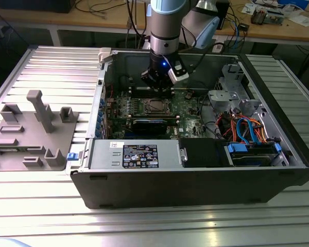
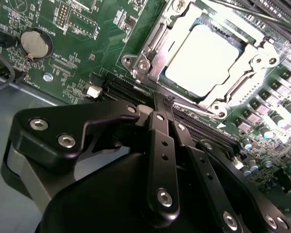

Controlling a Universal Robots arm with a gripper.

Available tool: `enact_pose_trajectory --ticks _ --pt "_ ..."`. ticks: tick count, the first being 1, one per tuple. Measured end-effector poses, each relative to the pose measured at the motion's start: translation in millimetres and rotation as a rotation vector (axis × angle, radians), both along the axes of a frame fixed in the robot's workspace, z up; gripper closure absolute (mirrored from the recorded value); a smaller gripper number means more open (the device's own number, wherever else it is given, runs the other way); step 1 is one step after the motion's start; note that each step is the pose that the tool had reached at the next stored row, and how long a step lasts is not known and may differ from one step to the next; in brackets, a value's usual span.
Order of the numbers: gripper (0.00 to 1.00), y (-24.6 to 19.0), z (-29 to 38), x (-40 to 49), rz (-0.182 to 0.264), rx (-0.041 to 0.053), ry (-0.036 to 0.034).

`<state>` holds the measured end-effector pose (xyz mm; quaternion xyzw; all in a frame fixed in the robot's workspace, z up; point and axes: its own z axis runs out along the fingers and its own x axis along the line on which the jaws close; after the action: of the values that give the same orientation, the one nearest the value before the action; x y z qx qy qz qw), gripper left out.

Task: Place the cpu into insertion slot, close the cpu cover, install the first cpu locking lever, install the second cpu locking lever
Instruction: 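Install the first cpu locking lever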

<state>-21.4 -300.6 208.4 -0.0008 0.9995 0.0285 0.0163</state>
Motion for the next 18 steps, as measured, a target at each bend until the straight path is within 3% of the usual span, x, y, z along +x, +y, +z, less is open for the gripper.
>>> enact_pose_trajectory --ticks 5,10,18 --pt "0.89 -0.9 -4.2 1.1 0.000 -0.0003 0.0005" --pt "0.89 -0.9 -0.1 4.2 0.000 0.0012 0.0004" --pt "0.89 -3.0 -4.4 6.0 0.000 0.0009 0.0040"
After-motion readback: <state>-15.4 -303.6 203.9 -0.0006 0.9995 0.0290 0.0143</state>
